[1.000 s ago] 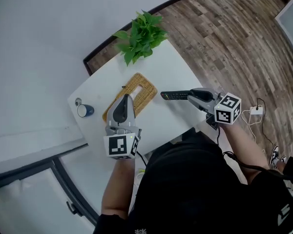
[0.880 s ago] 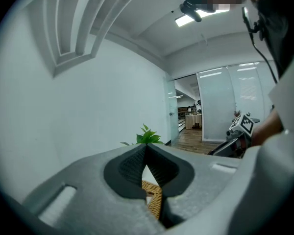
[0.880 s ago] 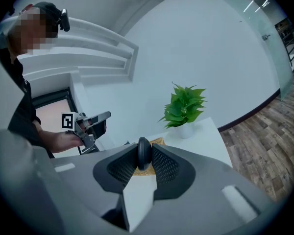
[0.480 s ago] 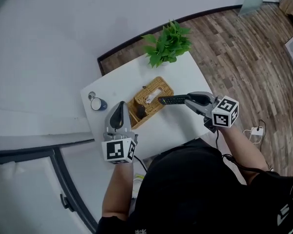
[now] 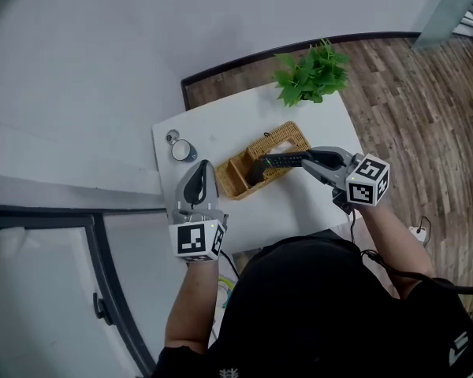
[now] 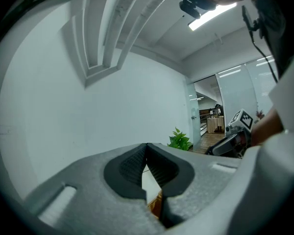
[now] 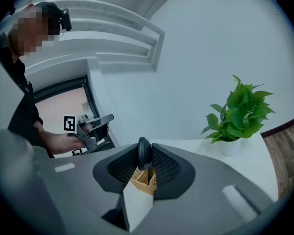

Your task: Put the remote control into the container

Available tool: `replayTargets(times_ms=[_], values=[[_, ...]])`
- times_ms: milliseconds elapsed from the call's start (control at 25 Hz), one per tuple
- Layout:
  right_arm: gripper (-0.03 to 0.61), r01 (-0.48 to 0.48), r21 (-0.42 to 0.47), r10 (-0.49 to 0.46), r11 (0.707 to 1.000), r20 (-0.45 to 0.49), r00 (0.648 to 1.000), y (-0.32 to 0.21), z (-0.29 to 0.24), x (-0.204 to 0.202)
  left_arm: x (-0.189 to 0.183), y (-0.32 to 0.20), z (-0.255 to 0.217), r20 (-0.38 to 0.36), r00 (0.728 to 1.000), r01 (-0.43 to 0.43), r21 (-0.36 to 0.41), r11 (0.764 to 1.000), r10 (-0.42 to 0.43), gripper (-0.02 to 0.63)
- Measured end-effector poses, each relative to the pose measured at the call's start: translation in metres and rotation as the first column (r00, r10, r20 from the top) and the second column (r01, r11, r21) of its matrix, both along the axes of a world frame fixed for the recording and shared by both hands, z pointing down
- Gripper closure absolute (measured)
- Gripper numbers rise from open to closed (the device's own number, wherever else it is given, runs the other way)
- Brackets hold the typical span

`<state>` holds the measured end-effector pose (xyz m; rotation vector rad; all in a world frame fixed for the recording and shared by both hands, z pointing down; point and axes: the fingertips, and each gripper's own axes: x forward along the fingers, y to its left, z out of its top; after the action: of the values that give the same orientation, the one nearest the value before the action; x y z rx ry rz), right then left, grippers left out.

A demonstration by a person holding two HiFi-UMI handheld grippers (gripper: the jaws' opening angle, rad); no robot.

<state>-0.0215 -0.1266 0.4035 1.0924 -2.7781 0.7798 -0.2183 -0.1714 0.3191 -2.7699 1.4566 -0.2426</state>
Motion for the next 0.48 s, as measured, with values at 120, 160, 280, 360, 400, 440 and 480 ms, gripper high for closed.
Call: replayTargets(times_ms=[120, 160, 280, 360, 400, 440, 480], values=[[0.491, 0.024, -0.001, -0.024, 1.000, 0.000, 1.000, -0.006, 0.000, -0.021, -0.019, 0.000, 0.002, 0.001, 1.000, 0.018, -0.004, 1.000, -0.018, 0.612], [0.491, 0.031, -0.003, -0.031, 1.000, -0.001, 1.000, -0.007, 0.000, -0.027, -0.025, 0.000, 0.004, 0.000, 1.000, 0.026, -0.008, 1.000, -0.026, 0.612], [0.491, 0.048, -0.013, -0.048, 0.999, -0.007, 0.999, -0.009, 0.002, -0.043, -0.043, -0.001, 0.009, -0.006, 0.999, 0.048, -0.019, 0.999, -0.048, 0.612], [0.491, 0.062, -0.019, -0.062, 0.998, -0.011, 0.998, -0.013, 0.005, -0.055, -0.055, -0.003, 0.010, -0.007, 0.998, 0.060, -0.020, 0.998, -0.060, 0.612], [0.491, 0.070, -0.022, -0.070, 0.997, -0.012, 0.997, -0.014, 0.007, -0.062, -0.061, -0.003, 0.011, -0.006, 0.998, 0.067, -0.020, 0.998, -0.067, 0.612], [0.491, 0.078, -0.025, -0.079, 0.997, -0.013, 0.997, -0.015, 0.009, -0.068, -0.068, -0.003, 0.012, -0.005, 0.997, 0.075, -0.021, 0.997, -0.075, 0.612], [0.491, 0.086, -0.029, -0.087, 0.996, -0.016, 0.996, -0.016, 0.011, -0.075, -0.075, -0.002, 0.013, -0.006, 0.996, 0.083, -0.022, 0.996, -0.083, 0.612]])
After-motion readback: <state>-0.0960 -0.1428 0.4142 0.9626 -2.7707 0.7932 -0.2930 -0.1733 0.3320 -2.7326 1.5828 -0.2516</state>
